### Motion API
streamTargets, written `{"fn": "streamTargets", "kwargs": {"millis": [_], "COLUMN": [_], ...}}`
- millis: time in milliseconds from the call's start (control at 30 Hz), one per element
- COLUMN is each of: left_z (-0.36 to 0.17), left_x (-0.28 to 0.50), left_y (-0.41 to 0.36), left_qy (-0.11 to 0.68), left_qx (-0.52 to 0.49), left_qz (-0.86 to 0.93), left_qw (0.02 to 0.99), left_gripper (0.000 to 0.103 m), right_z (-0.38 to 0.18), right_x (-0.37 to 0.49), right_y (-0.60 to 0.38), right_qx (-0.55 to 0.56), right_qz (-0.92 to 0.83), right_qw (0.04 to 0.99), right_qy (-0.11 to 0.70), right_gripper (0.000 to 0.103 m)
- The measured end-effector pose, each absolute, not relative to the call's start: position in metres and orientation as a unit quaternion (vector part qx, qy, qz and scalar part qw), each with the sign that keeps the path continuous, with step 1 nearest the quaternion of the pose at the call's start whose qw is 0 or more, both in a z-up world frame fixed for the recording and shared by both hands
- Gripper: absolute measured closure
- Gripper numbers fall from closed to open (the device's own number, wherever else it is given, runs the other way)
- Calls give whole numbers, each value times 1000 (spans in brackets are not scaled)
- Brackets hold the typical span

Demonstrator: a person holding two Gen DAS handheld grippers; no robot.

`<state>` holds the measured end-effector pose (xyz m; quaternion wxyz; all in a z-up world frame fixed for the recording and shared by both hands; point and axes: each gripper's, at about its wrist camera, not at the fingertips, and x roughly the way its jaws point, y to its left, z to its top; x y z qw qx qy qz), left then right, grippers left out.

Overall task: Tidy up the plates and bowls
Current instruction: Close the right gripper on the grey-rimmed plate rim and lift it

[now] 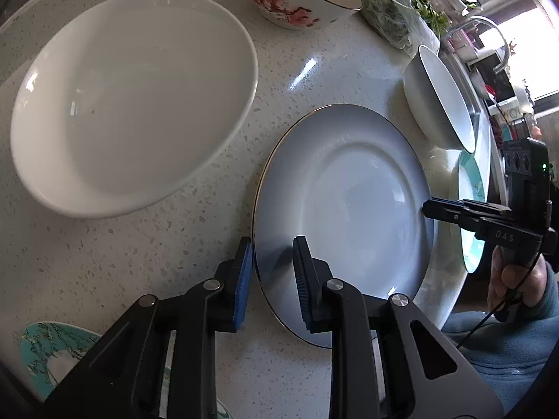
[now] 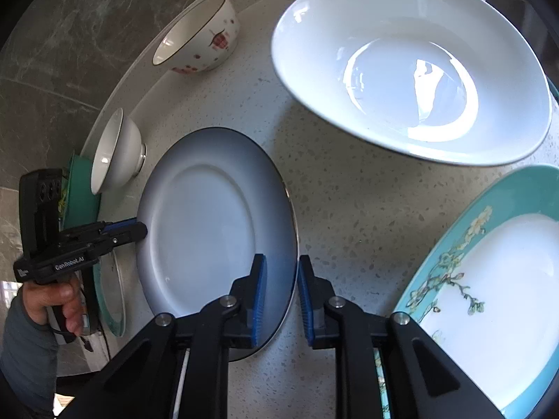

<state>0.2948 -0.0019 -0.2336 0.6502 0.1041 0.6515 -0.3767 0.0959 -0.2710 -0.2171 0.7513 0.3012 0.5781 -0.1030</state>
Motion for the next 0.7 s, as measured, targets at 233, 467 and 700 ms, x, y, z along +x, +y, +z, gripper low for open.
{"fn": "streamTargets", "kwargs": {"millis": [233, 467, 700], "left_z": [-231, -227, -213], "left_x": [288, 272, 256], "left_y": [-2, 5, 10], "left_qy": [654, 658, 656], "left_qx": [111, 97, 84], "left_qz": [-359, -346, -334], "left_qw": [656, 662, 671], "left_gripper": [81, 82, 82], "right_z": [-214, -206, -204], "right_x": [93, 94, 91], "right_y": [-272, -273, -269], "right_qx": [300, 288, 289], "right_qz": [-104, -102, -95], "right_qw": [756, 764, 762], "right_qy": [573, 568, 571], "right_gripper": [83, 83, 83]}}
